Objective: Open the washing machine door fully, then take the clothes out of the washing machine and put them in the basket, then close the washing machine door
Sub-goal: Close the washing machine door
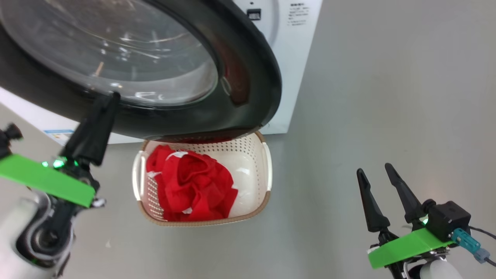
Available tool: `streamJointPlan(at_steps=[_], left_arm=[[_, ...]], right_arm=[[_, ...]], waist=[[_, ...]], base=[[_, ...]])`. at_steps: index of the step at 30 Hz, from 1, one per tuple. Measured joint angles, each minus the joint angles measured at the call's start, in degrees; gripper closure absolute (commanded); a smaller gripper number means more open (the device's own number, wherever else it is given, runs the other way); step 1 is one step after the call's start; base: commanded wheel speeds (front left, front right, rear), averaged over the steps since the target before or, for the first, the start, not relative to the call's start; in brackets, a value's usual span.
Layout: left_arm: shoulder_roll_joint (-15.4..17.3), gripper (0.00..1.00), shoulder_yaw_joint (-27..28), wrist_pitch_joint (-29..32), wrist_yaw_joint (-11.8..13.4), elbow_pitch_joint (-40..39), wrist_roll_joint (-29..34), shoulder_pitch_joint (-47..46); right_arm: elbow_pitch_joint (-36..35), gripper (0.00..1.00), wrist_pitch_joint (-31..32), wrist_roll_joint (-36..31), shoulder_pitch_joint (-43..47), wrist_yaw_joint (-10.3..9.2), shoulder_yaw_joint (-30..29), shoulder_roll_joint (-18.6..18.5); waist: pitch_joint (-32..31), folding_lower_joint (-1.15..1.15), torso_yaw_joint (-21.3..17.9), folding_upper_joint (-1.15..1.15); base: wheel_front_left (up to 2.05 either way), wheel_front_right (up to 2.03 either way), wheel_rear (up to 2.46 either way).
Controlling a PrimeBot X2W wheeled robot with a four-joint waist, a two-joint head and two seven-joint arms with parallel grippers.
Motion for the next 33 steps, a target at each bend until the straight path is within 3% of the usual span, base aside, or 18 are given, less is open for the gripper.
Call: streamJointPlan(at_steps=[16,26,33], left_arm=[[-6.4,0.00,8.1,-0.1,0.0,3.0,9.3,17.9],[-9.0,0.00,12.9,-0.1,0.0,4.2,13.4,26.2],[-11.7,0.00,17.7,-0.1,0.0,5.7,19.9,30.5]], right_arm=[[0.7,0.00,0.0,-1.9,4.6,0.00,-0.7,0.0],[0.9,0.00,0.0,-2.4,6.6,0.00,-0.9,0.1],[0.9,0.00,0.0,-2.4,7.6,0.00,-1.3,0.1]], waist=[[-6.3,0.00,5.3,0.00],[-9.1,0.00,6.5,0.00],[-10.5,0.00,6.3,0.00]], base=[[0.00,0.00,0.00],[0.00,0.00,0.00],[0.00,0.00,0.00]])
